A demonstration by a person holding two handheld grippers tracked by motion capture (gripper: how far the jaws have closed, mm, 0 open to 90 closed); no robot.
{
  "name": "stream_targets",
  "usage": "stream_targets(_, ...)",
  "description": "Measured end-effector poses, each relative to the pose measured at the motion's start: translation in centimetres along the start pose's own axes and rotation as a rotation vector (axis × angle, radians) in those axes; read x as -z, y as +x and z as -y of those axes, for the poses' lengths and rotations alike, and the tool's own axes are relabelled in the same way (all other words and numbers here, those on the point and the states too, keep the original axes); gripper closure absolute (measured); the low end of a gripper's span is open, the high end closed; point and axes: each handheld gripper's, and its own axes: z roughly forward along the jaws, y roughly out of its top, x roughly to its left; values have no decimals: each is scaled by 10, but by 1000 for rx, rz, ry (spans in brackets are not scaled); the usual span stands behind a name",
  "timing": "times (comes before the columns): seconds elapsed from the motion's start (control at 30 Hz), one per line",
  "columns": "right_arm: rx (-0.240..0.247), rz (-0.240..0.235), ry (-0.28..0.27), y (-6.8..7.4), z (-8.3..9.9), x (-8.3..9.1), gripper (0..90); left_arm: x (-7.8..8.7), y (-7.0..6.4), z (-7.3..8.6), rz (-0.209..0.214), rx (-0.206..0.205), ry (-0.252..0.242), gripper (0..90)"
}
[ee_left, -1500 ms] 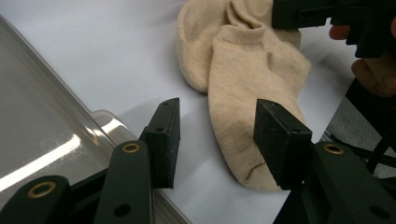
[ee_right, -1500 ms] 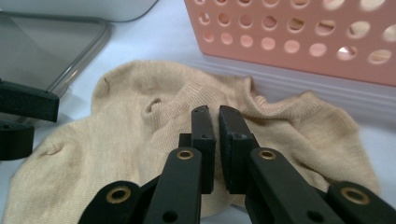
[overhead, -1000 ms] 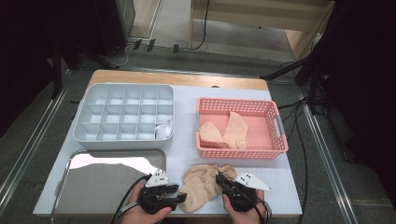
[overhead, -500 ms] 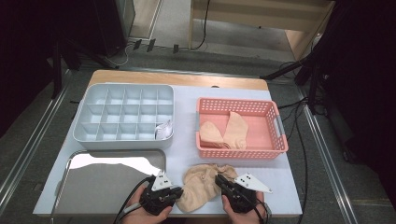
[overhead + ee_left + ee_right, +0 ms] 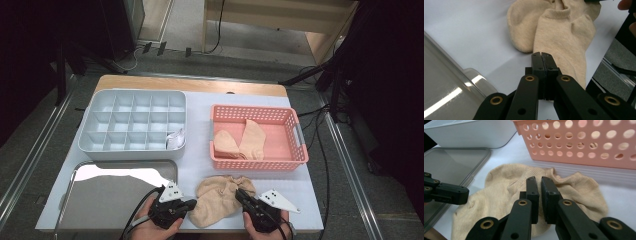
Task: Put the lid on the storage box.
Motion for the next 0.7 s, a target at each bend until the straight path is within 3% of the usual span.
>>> stream_targets(0.3, -29, 41, -27, -8, 9, 15, 852, -6, -2, -10, 28, -22, -3, 900)
stream_targets(0.5, -54, 66, -30, -16, 15, 26, 852, -14, -5, -15, 12, -50, 32, 900)
stream_targets(0.63, -83, 86, 0, -20, 21, 28, 852, -20, -8, -16, 1, -76, 57, 900)
stream_targets(0.7, -100, 96, 46, -23, 25, 27, 844, -22, -8, -15, 1, -77, 60, 900)
